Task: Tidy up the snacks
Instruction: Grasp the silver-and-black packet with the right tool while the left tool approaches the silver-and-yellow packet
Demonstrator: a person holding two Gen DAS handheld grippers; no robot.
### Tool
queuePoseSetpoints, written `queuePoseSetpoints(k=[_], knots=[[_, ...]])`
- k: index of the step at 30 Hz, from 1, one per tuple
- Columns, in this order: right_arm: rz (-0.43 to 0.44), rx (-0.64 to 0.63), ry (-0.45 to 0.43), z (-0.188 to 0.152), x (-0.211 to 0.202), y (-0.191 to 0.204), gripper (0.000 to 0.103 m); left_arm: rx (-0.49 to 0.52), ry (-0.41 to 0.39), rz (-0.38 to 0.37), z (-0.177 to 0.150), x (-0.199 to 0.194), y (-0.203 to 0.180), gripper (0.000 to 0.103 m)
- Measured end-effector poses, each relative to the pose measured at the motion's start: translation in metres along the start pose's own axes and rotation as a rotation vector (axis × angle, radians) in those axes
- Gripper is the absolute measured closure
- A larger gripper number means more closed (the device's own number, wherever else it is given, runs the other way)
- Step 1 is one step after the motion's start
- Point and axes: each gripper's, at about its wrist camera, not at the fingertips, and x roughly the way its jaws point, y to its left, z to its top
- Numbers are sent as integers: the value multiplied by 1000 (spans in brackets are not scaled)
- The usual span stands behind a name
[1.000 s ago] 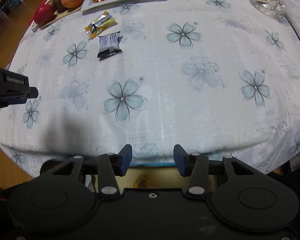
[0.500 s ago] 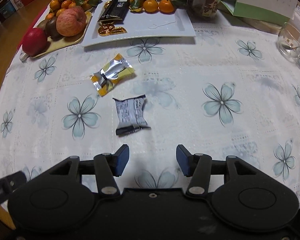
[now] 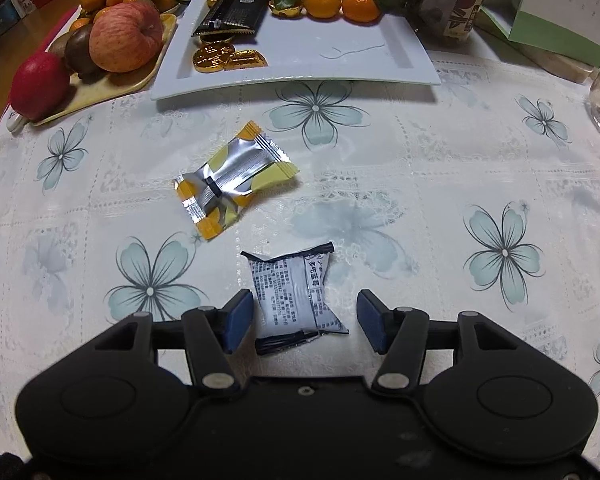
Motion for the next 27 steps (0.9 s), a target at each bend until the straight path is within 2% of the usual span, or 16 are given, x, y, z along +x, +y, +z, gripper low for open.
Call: queuePoseSetpoints(k=[3, 4, 5, 8, 12, 17, 22, 27], knots=[[17, 13, 2, 0, 4, -4, 46, -1, 7, -2, 1, 2, 0, 69], [27, 13, -9, -1, 2, -6, 49, -4, 11, -2, 1, 3, 0, 69], [33, 9, -16, -1, 1, -7, 61, -6, 15, -2, 1, 5, -1, 69], [67, -10, 4, -2, -2, -13, 67, 2, 25, -7, 0, 7, -3, 69], [95, 4, 39, -11, -12, -31, 68, 28, 21, 9, -3, 10, -9, 69], [75, 18, 93, -33, -32, -64, 68, 61, 26, 9, -7, 18, -19, 69], [92, 4, 80, -62, -62, -89, 68, 85, 44, -26, -13, 28, -32, 69], [161, 16, 66, -82, -67, -104, 68, 146, -23, -25, -22, 33, -49, 69]])
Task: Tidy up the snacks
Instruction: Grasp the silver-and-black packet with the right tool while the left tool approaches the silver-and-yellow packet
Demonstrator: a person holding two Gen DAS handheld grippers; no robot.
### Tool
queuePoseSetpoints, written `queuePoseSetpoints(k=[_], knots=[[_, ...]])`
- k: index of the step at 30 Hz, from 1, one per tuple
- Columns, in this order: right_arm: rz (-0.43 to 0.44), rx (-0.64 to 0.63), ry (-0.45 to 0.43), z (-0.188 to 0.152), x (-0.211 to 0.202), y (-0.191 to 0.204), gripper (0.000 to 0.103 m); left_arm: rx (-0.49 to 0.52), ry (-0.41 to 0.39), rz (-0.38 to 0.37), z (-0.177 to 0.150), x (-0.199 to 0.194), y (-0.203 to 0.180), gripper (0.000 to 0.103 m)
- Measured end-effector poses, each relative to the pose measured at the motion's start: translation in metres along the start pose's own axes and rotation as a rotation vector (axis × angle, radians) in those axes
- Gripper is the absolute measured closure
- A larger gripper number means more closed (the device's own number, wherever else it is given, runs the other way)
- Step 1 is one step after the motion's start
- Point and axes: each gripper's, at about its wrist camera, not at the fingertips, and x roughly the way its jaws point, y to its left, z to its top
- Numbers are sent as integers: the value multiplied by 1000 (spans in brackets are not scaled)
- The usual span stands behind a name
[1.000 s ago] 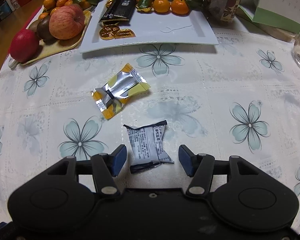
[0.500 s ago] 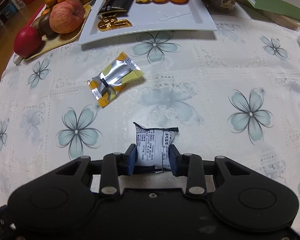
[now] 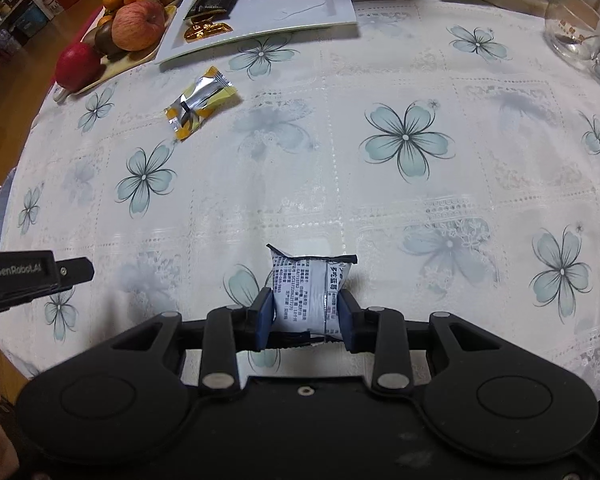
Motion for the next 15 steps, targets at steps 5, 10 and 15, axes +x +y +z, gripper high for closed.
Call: queuePoseSetpoints(k=[5, 10, 15], knots=[[37, 70, 122, 6, 14, -11, 68, 88, -89, 5, -7, 6, -14, 69], [106, 194, 189, 20, 15, -32, 68, 196, -132, 18, 0, 20, -30, 69], [103, 298, 204, 31, 14, -51, 68, 297, -202, -3, 33, 22, -51, 69]])
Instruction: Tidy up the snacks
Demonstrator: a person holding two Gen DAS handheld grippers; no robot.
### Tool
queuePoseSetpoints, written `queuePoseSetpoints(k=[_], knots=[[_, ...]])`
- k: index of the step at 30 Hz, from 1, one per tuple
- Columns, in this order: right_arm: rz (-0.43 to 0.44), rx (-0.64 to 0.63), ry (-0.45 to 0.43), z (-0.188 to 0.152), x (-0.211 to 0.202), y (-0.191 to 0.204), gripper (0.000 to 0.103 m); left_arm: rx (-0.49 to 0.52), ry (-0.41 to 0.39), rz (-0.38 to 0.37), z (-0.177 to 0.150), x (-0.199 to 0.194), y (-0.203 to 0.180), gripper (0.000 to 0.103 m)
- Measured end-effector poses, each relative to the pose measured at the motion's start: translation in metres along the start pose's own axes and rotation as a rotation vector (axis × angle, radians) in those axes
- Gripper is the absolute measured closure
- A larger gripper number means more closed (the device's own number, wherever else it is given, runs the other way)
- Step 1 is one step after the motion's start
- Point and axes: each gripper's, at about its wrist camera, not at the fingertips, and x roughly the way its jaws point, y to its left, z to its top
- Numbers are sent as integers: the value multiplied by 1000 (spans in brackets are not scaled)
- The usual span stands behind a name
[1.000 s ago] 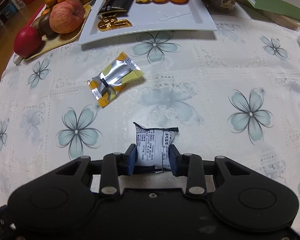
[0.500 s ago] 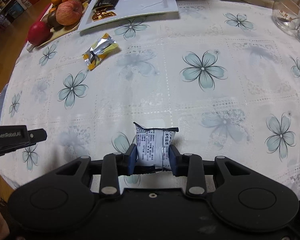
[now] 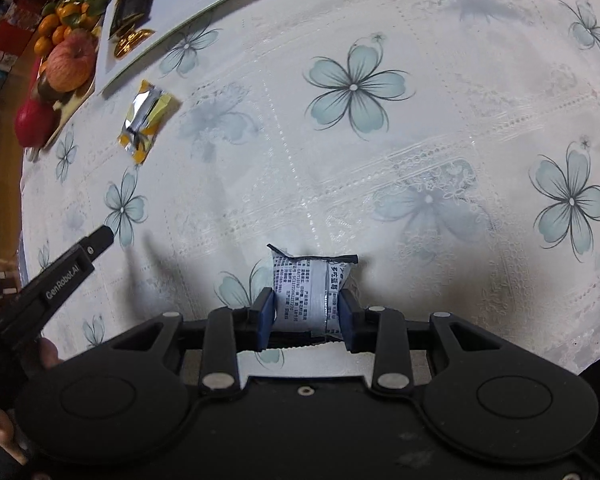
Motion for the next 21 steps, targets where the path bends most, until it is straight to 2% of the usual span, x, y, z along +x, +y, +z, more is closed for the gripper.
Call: queuePoseSetpoints(k=[4, 7, 12, 17, 21], knots=[[30, 51, 27, 8, -3, -10, 68, 153, -44, -39, 28, 8, -17, 69], [46, 68, 33, 12, -7, -14, 68, 251, -59, -38, 41, 19, -29, 68], [39, 76, 26, 18, -9, -15, 68, 386, -32, -56, 46, 43, -42, 68], [33, 77, 43, 20, -7, -14, 68, 474, -7, -25, 43, 61, -48, 65], [29, 63, 47, 18, -6, -10, 68, 473, -1, -49, 48, 65, -46, 65]])
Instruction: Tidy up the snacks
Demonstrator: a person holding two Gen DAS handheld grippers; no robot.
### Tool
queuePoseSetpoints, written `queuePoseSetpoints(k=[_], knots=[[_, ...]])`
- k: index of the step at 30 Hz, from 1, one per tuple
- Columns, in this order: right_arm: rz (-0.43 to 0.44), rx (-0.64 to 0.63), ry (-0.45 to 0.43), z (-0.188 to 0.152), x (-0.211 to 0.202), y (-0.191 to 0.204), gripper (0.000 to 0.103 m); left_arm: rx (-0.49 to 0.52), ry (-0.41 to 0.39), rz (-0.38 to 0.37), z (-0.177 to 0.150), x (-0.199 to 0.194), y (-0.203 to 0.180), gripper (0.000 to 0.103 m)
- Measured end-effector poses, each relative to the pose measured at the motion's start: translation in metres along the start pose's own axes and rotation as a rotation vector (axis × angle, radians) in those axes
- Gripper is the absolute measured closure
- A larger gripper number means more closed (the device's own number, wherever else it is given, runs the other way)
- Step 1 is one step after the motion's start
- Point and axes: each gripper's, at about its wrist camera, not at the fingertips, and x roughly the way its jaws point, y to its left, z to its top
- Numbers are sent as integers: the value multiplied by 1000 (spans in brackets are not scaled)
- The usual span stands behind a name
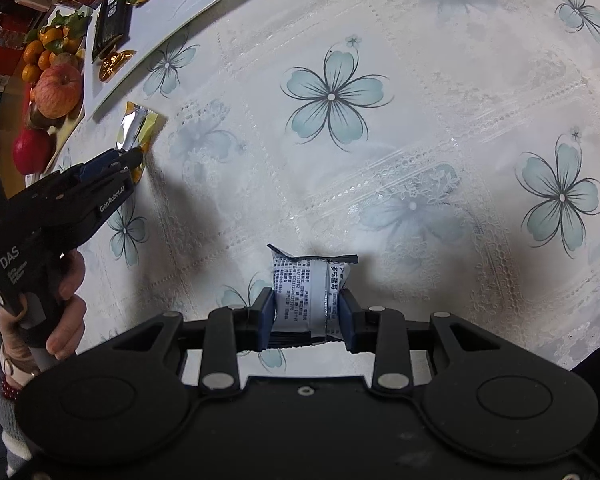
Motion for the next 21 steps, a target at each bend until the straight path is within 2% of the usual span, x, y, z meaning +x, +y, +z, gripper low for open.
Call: queuePoseSetpoints(k=[4, 5, 6, 10, 18, 21], knots=[[-12, -14, 13, -2, 5, 5, 68, -14, -9, -14, 4, 3, 2, 65], [-15, -16, 16, -2, 7, 6, 68, -10, -8, -21, 5, 3, 2, 59], [-18, -19, 20, -3, 9, 7, 68, -4, -6, -22, 6, 4, 1, 58], [-23, -19, 35, -4, 13, 8, 68, 13, -21, -23, 7, 3, 2, 58], [-20, -40, 57, -9, 16, 13, 68, 41, -6, 27, 19, 18, -1, 56], [-26, -39, 65, -9, 18, 13, 68, 60, -12, 46, 22, 21, -3, 51]])
